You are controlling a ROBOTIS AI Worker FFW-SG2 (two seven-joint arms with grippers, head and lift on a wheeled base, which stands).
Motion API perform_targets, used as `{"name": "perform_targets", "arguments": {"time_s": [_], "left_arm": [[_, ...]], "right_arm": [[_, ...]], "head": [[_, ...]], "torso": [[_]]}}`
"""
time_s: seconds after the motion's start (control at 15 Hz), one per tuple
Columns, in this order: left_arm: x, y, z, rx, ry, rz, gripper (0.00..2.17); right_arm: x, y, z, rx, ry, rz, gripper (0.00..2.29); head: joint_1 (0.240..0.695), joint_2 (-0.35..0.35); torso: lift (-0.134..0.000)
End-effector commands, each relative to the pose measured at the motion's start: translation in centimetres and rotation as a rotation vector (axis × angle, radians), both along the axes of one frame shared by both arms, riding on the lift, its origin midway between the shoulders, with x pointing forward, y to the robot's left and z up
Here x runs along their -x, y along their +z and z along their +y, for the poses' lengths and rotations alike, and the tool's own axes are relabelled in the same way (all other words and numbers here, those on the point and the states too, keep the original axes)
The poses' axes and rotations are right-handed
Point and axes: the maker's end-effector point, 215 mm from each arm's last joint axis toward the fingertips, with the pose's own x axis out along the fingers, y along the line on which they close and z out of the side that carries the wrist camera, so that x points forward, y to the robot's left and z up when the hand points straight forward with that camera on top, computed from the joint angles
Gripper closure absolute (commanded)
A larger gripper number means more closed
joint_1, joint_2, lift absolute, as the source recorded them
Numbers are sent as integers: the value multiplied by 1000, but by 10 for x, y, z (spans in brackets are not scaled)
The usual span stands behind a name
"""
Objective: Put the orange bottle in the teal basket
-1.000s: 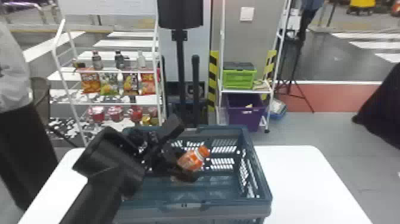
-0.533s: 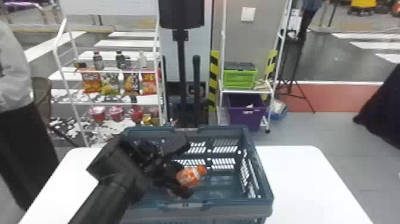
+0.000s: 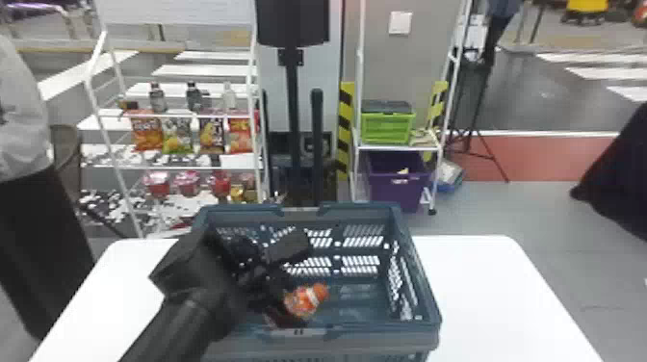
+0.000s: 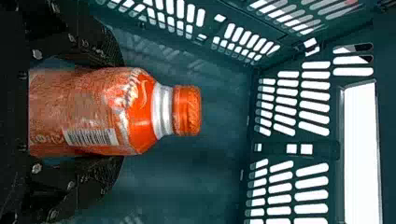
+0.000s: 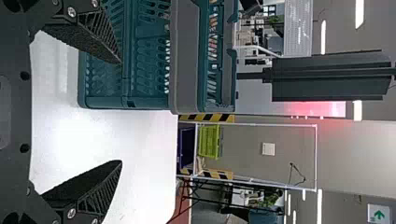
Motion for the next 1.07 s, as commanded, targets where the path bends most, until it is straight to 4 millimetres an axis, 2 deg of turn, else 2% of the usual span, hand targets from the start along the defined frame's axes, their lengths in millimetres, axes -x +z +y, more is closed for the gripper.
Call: {"name": "perform_targets", "arguments": {"time_s": [0.0,0.2,0.4,0.6,0.8,1.0], "left_arm": [[-3,1,0,-1,16,-20,188],[-6,7,-3,12,31,-53,154],[-20,30,-1,44,64,-134,154],[-24,80,5,129,118,-220,154],[-26,138,35,232,222,-308,154],[-9,193,74,385,389,-393,154]], "right_arm": [[1,-1,-1,1,-6,2,130],[1,0,-1,3,-5,0,130],[2,1,-1,4,-5,-1,130],[3,1,-1,3,-4,-3,130],[2,4,-1,2,-5,-10,130],[-1,14,-1,-1,-6,-30,130]], "head": [[499,0],[499,0],[499,0],[499,0],[499,0],[499,0]], "torso": [[0],[0],[0],[0],[0],[0]]}}
